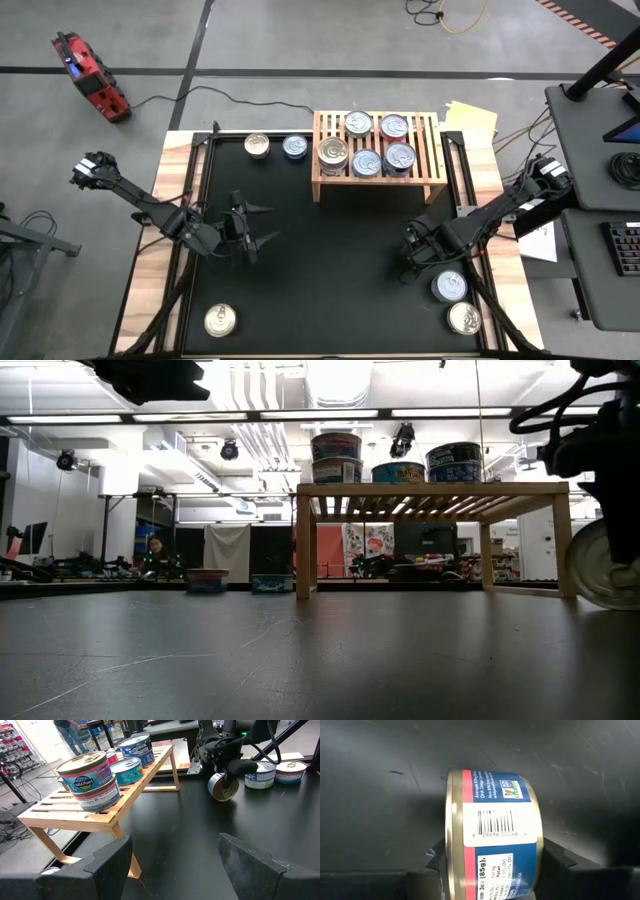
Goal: Stack canned seafood by type on shelf
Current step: Stack the blue-pink tuna can on top of the blue-pink tuna can on the shelf
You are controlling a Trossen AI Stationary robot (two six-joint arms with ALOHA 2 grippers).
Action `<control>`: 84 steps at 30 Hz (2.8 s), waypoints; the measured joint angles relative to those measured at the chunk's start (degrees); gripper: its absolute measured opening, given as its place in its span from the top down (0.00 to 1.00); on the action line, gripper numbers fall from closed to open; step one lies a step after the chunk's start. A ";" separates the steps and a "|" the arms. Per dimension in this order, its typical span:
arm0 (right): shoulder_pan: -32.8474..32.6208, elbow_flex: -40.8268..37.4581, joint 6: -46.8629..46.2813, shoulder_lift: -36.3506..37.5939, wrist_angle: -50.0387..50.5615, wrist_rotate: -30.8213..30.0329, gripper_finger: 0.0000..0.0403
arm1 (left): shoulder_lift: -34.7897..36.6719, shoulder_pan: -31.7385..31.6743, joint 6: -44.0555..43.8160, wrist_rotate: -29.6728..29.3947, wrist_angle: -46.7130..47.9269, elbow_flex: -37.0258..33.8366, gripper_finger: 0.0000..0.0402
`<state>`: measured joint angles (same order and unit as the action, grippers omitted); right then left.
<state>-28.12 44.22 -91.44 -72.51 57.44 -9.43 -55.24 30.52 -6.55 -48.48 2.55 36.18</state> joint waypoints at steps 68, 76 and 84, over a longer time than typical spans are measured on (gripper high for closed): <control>1.51 12.44 105.41 -35.41 -111.26 -22.03 0.53 | -21.59 -0.09 2.91 22.68 -25.82 -0.37 0.40; 1.54 12.44 102.13 -35.41 -110.83 -21.08 0.50 | -21.59 -0.17 2.57 23.49 -26.44 -0.39 0.56; 1.45 12.42 97.63 -31.11 -103.64 -21.65 0.39 | -19.81 -0.20 -2.07 22.63 -26.77 -0.42 0.56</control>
<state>-26.67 56.64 6.18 -103.63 -46.20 -31.08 -75.06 30.33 -8.62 -25.85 -24.22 35.77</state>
